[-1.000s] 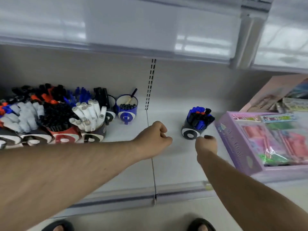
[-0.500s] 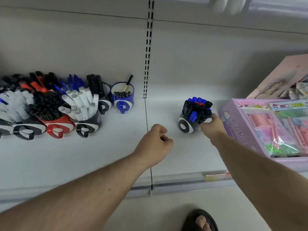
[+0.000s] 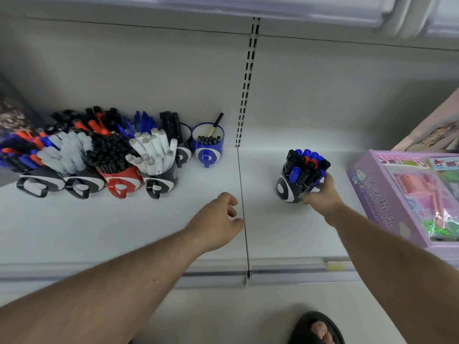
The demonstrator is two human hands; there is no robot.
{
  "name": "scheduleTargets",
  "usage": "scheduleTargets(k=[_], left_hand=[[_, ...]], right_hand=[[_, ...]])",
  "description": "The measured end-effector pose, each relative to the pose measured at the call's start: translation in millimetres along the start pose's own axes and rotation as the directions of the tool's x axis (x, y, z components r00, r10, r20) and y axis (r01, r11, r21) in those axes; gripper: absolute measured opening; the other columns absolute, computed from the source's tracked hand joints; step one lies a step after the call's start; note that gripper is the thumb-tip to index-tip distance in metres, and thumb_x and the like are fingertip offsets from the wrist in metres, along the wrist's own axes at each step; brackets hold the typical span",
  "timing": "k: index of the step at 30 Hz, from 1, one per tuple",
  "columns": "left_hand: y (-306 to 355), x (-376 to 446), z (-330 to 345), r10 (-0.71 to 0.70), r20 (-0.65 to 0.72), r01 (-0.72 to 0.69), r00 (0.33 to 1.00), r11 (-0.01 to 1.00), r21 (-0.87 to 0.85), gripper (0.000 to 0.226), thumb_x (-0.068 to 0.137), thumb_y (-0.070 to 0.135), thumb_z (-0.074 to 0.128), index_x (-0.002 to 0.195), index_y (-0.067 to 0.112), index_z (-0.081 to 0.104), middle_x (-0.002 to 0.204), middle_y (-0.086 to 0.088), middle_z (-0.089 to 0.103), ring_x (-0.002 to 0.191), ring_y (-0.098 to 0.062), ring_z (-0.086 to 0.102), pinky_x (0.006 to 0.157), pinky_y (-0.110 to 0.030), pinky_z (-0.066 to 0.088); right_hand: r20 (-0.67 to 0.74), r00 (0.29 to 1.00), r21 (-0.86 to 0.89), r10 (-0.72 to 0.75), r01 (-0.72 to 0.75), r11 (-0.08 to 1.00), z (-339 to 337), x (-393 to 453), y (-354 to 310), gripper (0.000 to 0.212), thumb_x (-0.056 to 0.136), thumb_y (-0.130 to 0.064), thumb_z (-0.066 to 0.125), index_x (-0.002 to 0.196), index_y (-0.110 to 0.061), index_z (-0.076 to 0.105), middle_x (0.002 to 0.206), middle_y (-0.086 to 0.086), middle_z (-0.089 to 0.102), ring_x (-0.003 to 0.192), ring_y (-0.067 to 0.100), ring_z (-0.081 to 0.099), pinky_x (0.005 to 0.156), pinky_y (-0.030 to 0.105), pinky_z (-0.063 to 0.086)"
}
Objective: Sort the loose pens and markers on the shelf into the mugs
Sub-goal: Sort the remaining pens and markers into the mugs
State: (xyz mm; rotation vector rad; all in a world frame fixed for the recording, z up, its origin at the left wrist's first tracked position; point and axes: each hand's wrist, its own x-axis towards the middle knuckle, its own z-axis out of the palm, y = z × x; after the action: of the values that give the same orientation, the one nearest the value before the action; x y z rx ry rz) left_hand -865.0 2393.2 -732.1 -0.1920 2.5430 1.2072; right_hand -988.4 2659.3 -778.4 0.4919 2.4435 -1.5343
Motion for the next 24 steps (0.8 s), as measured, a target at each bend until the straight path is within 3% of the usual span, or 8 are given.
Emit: scheduleTargets(k=[3,6,8,10,12,15,19,24], left_hand=[[-19.7,0.2,-16.0,-0.040,-0.113,0.043,0.993,0.999,0.026,0.037,0.088,0.029,0.063,0.122,0.023,0.050,0.117,0.008,0.056,0.094,-0.013,0.059,0.081,-0.028,0.047],[-43.8,2.2,-29.7,-0.172,-0.315,0.154,0.933,0.985,-0.084,0.033,0.087,0.026,0.064,0.117,0.021,0.053,0.119,0.004,0.054,0.093,-0.017,0.058,0.081,-0.030,0.048],[-59.4,0.6,-35.9,-0.272,-0.360,0.236,0.892,0.961,-0.142,0.037,0.088,0.026,0.063,0.121,0.019,0.051,0.123,0.001,0.049,0.102,-0.021,0.057,0.089,-0.038,0.050],[-72.8,-0.8,-36.2,-0.301,-0.330,0.280,0.894,0.954,-0.112,0.042,0.089,0.028,0.062,0.128,0.018,0.049,0.127,0.001,0.046,0.112,-0.022,0.053,0.096,-0.043,0.048],[-79.9,0.9,-32.9,-0.291,-0.317,0.272,0.903,0.957,-0.102,0.045,0.090,0.029,0.061,0.130,0.017,0.048,0.130,0.000,0.047,0.115,-0.022,0.052,0.098,-0.043,0.047],[-74.4,10.3,-23.0,-0.266,-0.315,0.236,0.911,0.963,-0.131,0.043,0.089,0.028,0.062,0.128,0.017,0.049,0.129,0.000,0.049,0.114,-0.024,0.053,0.095,-0.041,0.048],[-57.5,17.6,-8.9,-0.203,-0.313,0.158,0.928,0.973,-0.166,0.041,0.089,0.025,0.062,0.127,0.017,0.050,0.130,0.000,0.047,0.115,-0.023,0.052,0.095,-0.041,0.048],[-62.6,12.8,-27.0,-0.257,-0.487,0.212,0.835,0.966,-0.146,0.049,0.088,0.028,0.064,0.132,0.015,0.048,0.139,-0.005,0.043,0.126,-0.027,0.044,0.099,-0.041,0.041]], right_hand=[[-0.111,0.994,-0.184,0.001,-0.021,0.983,-4.8,4.7,-0.3,0.082,0.079,0.000,0.066,0.148,-0.023,0.029,0.139,0.011,0.042,0.103,0.025,0.052,0.076,0.035,0.048],[-0.126,0.989,-0.360,-0.074,0.024,0.933,-11.1,16.2,-6.9,0.086,0.075,0.006,0.065,0.149,-0.017,0.028,0.151,0.009,0.026,0.119,0.032,0.044,0.081,0.039,0.051],[-0.052,0.993,-0.427,-0.104,0.073,0.901,-7.2,23.0,-14.4,0.051,0.074,0.017,0.054,0.119,-0.007,0.049,0.122,0.017,0.050,0.097,0.032,0.050,0.061,0.027,0.045],[-0.012,0.992,-0.507,-0.122,0.100,0.856,-2.6,23.2,-18.8,0.029,0.076,0.019,0.046,0.081,-0.009,0.049,0.080,0.013,0.051,0.075,0.028,0.048,0.053,0.023,0.033],[-0.026,0.987,-0.511,-0.159,0.124,0.851,-0.3,19.8,-17.2,0.019,0.077,0.012,0.052,0.081,-0.007,0.051,0.082,0.015,0.053,0.069,0.028,0.048,0.052,0.023,0.035],[0.079,0.990,-0.599,-0.120,0.143,0.788,0.5,5.6,-8.8,0.014,0.077,-0.007,0.066,0.086,-0.007,0.055,0.086,0.012,0.060,0.069,0.028,0.058,0.055,0.027,0.041],[0.174,0.984,-0.404,0.028,0.045,0.914,13.0,-35.3,-6.8,0.009,0.092,-0.014,0.057,0.085,-0.013,0.062,0.082,0.004,0.065,0.070,0.024,0.069,0.068,0.031,0.048],[0.152,0.987,-0.236,0.058,-0.021,0.971,43.7,-94.4,-17.2,0.027,0.101,-0.015,0.045,0.078,-0.009,0.058,0.073,0.010,0.063,0.056,0.020,0.067,0.057,0.026,0.045]])
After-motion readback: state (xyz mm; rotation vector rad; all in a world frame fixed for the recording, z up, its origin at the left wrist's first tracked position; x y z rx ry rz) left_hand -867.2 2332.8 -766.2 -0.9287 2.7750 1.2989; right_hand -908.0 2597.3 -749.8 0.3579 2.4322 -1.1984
